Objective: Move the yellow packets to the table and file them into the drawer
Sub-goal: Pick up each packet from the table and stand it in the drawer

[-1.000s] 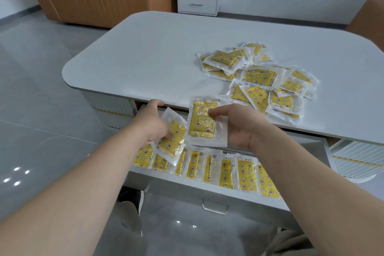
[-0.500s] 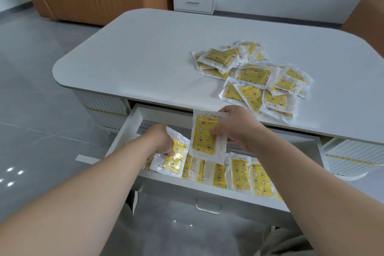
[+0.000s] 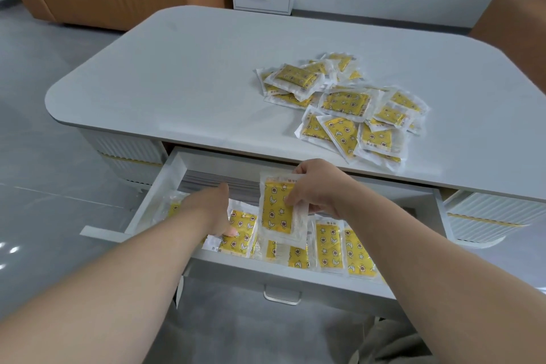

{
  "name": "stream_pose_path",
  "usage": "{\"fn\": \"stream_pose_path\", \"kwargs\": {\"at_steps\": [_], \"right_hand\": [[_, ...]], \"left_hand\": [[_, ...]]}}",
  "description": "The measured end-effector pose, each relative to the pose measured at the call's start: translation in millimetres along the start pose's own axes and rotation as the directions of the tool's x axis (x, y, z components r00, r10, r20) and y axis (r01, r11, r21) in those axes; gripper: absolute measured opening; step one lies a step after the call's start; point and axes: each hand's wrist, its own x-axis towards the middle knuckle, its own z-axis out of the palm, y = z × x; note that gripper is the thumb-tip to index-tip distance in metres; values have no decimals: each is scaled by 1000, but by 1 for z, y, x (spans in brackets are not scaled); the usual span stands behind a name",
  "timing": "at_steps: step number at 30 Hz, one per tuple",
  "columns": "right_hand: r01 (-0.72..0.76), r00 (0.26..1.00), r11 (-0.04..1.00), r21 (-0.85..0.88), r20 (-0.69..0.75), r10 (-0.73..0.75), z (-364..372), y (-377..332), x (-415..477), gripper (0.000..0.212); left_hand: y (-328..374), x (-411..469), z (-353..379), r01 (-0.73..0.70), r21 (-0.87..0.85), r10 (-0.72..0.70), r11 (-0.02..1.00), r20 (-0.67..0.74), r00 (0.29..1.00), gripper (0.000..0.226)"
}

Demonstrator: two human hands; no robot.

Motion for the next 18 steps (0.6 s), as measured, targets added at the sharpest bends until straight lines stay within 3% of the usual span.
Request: {"fn": "stream_pose_path", "kwargs": {"at_steps": [4, 8, 13, 18], "right_hand": [[-25, 1000, 996, -82, 10, 26, 15, 3, 8, 43], [-75, 997, 991, -108, -3, 75, 30, 11, 21, 52], [-117, 993, 984, -132, 14, 120, 53, 31, 38, 35], [-42, 999, 889, -456, -21, 36, 68, 44, 46, 45]], "left_hand": [[1, -5, -7, 20, 124, -16, 992, -37, 999, 102], [5, -18, -36, 63, 155, -59, 986, -32, 998, 79], [-3, -37, -60, 92, 113, -81, 989, -98, 992, 55], [-7, -49, -67, 50, 76, -37, 996, -162, 986, 62]]}}
